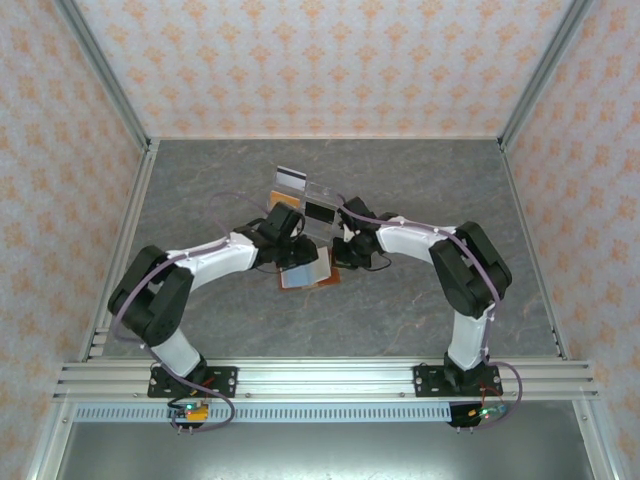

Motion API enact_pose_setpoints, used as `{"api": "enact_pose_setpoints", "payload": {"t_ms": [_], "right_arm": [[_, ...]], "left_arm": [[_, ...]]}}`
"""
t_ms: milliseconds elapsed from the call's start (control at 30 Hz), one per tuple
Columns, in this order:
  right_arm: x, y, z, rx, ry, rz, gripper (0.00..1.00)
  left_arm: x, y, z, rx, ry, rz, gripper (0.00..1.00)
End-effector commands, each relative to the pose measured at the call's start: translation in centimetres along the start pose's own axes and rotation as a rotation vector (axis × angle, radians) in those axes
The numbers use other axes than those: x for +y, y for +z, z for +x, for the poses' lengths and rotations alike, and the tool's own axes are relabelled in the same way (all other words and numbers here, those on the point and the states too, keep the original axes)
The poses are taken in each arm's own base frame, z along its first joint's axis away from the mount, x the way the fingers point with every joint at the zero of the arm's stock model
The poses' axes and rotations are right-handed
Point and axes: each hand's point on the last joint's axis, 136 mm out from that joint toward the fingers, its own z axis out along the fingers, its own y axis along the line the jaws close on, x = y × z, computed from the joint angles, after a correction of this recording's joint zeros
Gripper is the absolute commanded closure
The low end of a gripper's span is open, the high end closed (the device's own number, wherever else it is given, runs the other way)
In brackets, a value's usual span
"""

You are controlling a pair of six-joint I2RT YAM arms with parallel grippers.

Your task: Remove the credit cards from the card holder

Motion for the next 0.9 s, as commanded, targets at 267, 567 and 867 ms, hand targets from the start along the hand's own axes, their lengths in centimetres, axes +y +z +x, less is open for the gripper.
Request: {"api": "enact_pose_setpoints", "payload": {"t_ms": [267,567,867], "right_arm": [[-0.6,0.6,-0.1,0.004,0.001,0.054,0.92],[-0.9,0.8,0.0,0.011,0.005,0.064,0.92],[-1.1,0.9,0.3,0.018,0.007,0.069,0.92]], "left_arm": [[6.6,-0.6,0.9,-0.027,-0.12,-0.197,0.55],[6.6,0.4,1.1,-0.004,-0.126,-0.192,0.56],[4.5,1.2,0.9,0.017,-0.12,-0.081,0.63]]}}
